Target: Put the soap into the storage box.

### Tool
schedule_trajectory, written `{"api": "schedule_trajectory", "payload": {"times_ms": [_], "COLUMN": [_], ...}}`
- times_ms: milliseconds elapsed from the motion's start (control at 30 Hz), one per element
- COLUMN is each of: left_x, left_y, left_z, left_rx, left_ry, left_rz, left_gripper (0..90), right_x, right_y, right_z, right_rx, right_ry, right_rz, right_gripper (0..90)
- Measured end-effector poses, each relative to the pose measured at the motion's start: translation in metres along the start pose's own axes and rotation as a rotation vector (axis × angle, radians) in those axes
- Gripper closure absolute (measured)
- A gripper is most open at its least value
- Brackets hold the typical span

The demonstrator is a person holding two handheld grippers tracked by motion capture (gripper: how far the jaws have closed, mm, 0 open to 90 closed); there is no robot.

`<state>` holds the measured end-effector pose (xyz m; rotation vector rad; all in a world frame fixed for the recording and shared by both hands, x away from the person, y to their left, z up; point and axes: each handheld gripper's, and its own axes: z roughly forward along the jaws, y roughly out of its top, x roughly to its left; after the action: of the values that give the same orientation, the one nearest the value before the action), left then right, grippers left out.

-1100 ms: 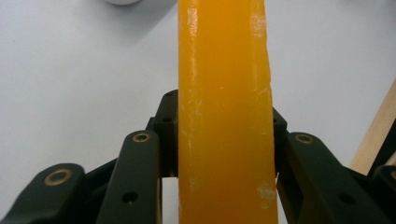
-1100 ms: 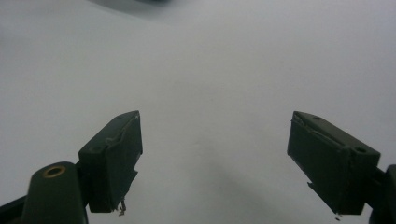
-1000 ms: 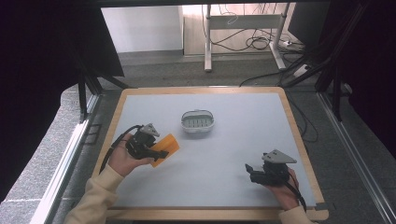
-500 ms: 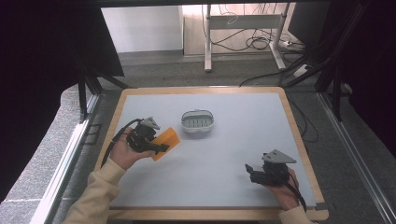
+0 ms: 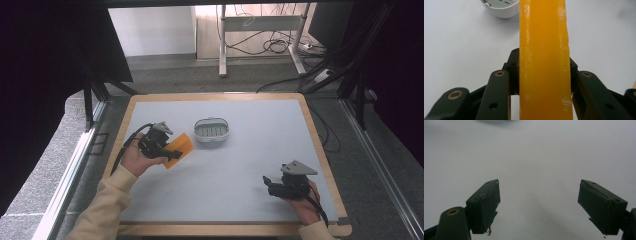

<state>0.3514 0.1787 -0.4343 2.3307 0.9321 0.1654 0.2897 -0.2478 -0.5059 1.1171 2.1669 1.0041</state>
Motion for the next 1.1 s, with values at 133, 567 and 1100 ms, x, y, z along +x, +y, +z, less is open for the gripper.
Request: {"api": "schedule_trajectory", "payload": {"times_ms": [133, 567, 1100], "left_x": [0.003, 0.011, 0.018], "left_y": [0.001, 0.011, 0.024], "left_z": [0.002, 0.005, 0.008], "left_rx": [-0.003, -0.002, 0.003], "left_ry": [0.0, 0.001, 0.009], "left_rz": [-0.006, 0.008, 0.018], "left_gripper": [61.6, 61.6, 61.6], "right_x": [0.0, 0.0, 0.0], "right_y": [0.0, 0.0, 0.0], "right_z": [0.0, 0.0, 0.0], "right_rx": [-0.001, 0.003, -0.005], "right_ry": [-0.001, 0.0, 0.003], "right_rz": [0.002, 0.004, 0.0], "right_gripper": [18.3, 18.3, 18.2]}}
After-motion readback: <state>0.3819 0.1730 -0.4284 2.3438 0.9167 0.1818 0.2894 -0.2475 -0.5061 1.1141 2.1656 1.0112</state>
